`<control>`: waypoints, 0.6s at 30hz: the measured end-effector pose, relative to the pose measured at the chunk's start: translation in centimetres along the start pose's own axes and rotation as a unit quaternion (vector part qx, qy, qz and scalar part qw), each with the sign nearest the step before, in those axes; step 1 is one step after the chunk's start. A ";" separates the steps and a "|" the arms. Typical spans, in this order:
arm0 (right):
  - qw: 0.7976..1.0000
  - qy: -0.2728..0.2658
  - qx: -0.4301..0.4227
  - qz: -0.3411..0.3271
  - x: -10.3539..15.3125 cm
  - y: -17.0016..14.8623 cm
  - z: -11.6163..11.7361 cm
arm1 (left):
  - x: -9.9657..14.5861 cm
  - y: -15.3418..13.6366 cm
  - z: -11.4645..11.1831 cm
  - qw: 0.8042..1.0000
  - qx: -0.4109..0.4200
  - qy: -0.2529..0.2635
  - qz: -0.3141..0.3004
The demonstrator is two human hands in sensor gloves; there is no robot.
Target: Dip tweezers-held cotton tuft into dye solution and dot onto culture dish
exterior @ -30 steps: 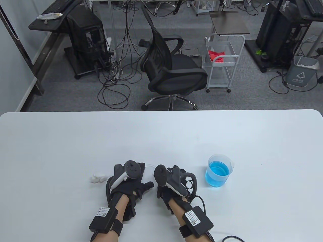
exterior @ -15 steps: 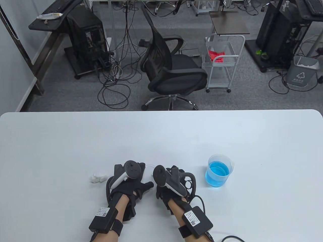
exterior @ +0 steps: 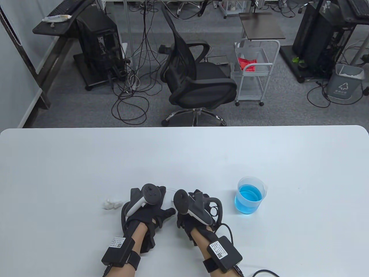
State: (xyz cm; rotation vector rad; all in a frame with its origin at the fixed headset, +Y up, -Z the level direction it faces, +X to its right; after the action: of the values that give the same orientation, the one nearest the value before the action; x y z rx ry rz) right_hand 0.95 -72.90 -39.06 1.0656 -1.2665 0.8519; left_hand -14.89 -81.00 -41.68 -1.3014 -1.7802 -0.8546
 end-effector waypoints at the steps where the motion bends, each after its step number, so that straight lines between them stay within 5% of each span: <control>1: 1.000 0.003 0.003 0.002 0.0 0.0 0.1 | 0.0 0.0 0.0 1.000 0.000 0.000 0.000; 18: 1.000 -0.001 -0.001 -0.011 0.0 0.3 0.4 | 0.0 0.0 0.0 1.000 0.001 0.000 -0.001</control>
State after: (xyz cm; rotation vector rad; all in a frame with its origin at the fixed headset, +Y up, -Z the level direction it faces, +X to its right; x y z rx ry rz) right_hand 0.58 -73.16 -38.98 1.0774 -1.2542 0.8325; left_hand -14.89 -81.01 -41.67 -1.2994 -1.7807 -0.8546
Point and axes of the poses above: the tracker on the back of each hand, its own y axis roughly to the thumb side, its own x axis roughly from the fingertips to the wrist, z = x × y, the point moved 3 cm from there along -x, roughly from the wrist to the fingertips, and after that the axes turned 10 degrees about -x, right-handed, at the moved point
